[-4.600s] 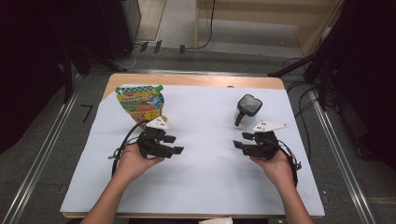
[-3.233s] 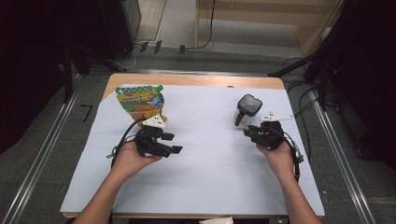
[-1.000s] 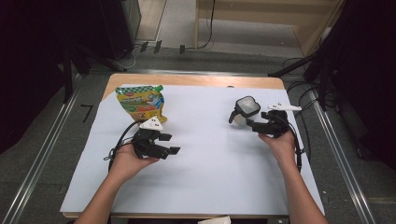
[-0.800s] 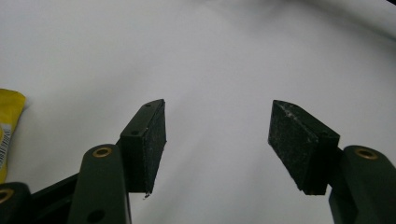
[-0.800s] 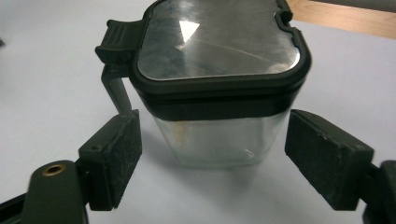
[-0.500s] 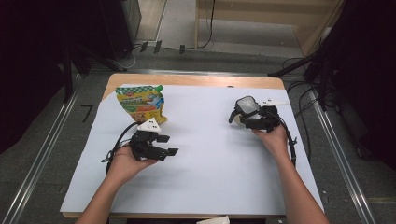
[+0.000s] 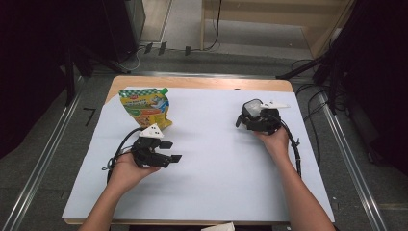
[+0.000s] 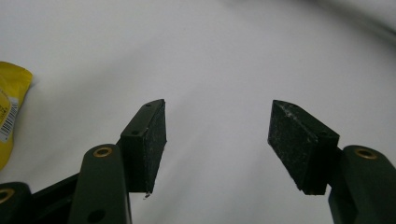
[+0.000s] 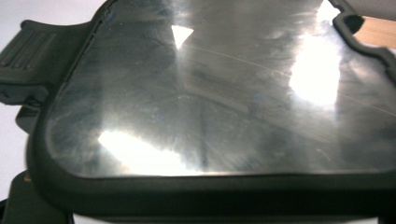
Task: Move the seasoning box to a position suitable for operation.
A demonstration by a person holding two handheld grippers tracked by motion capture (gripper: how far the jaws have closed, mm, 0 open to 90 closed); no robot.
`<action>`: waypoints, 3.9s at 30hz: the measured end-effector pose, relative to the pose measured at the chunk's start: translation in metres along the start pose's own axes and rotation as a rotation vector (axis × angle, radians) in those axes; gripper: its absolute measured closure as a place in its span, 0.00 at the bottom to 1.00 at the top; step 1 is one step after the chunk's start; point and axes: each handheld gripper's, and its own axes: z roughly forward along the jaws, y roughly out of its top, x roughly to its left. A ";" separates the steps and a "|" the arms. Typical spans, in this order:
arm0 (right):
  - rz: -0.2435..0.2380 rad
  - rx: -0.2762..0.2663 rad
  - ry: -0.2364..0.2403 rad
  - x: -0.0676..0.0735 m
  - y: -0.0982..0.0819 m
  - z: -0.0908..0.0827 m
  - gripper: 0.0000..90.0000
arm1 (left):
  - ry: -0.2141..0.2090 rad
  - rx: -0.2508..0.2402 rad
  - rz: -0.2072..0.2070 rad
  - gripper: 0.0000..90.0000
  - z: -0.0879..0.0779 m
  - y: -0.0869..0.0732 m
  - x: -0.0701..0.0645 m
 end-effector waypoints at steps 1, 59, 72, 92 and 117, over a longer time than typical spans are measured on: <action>-0.001 -0.001 -0.005 0.000 0.000 0.000 0.16 | -0.001 0.001 0.000 0.42 0.000 0.000 0.000; -0.129 -0.005 0.140 0.072 -0.001 -0.057 0.18 | -0.073 0.022 0.003 0.41 0.019 0.013 0.005; -0.164 0.021 0.219 0.110 -0.010 -0.056 0.18 | -0.075 0.024 -0.001 0.41 0.019 0.013 0.006; -0.254 0.076 0.306 0.160 -0.026 -0.036 0.18 | -0.076 0.026 0.007 0.41 0.019 0.013 0.005; -0.253 0.106 0.317 0.159 -0.030 -0.045 0.16 | -0.079 0.029 0.017 0.41 0.020 0.012 0.003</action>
